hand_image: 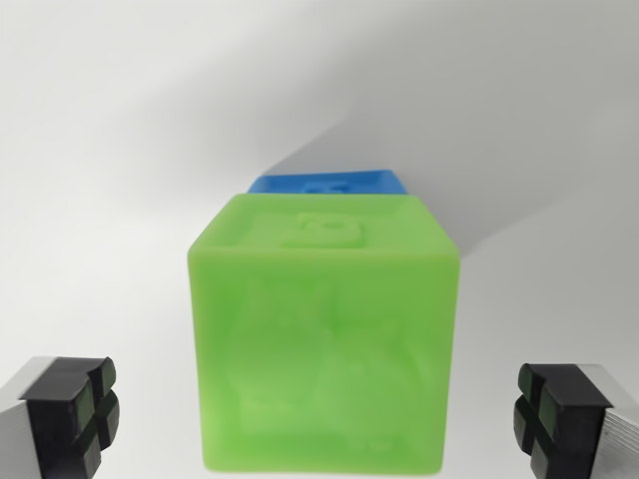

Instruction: Stack cube

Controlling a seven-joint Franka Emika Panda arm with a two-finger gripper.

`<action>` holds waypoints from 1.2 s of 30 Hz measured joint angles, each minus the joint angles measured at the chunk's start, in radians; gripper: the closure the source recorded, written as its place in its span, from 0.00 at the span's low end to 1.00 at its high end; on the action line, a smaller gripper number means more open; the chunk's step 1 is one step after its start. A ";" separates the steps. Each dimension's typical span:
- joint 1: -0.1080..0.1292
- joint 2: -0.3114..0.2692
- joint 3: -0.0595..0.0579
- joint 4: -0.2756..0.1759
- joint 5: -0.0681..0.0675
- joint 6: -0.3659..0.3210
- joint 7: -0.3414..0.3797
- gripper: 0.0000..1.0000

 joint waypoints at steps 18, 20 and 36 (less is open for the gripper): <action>0.000 -0.159 -0.003 0.005 -0.023 -0.161 0.015 0.00; 0.000 -0.177 -0.003 0.009 -0.025 -0.184 0.017 0.00; 0.000 -0.301 -0.003 0.061 -0.036 -0.358 0.024 0.00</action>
